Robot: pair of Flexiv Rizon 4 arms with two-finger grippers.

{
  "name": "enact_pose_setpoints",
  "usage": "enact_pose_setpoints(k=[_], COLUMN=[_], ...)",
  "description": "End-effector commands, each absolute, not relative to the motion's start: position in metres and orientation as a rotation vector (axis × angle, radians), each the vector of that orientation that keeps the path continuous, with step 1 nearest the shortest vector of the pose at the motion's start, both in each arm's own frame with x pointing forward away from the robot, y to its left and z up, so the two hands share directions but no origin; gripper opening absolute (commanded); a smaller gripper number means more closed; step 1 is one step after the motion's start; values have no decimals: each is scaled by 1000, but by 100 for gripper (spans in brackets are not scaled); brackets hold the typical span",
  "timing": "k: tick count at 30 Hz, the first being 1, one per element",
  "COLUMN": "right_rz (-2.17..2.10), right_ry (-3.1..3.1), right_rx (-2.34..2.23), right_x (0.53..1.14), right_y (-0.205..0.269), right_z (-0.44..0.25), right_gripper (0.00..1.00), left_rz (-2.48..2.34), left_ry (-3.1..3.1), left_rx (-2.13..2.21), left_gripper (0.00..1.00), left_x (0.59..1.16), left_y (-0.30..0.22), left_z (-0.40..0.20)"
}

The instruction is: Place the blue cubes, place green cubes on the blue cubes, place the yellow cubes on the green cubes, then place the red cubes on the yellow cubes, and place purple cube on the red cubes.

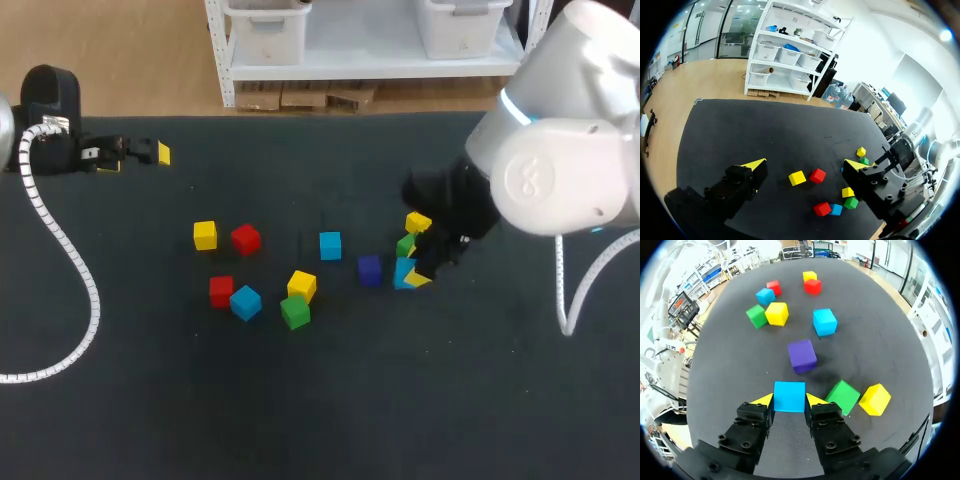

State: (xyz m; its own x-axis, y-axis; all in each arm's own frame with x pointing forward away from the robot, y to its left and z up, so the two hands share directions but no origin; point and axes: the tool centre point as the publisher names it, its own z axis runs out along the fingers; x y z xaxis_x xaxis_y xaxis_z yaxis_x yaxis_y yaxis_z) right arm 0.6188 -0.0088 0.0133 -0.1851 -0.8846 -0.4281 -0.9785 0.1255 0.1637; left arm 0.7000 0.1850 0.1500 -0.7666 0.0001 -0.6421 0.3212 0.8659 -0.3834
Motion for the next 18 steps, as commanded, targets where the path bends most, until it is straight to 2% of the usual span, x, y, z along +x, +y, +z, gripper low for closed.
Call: enact_pose_setpoints(k=[1,9,18], right_rz=[616,547,545], right_ry=[2161,2131,2070], right_rx=[-1869,-1917,-1974], right_x=[629,664,688], right_y=[-3,12,33], right_z=[32,53,41], right_gripper=[0,0,0], left_rz=[-636,-636,-636], left_ry=[2374,2374,2374], left_rx=[231,231,231], left_gripper=[100,100,100], left_x=[700,700,700], left_y=[185,185,185], left_z=[150,150,150])
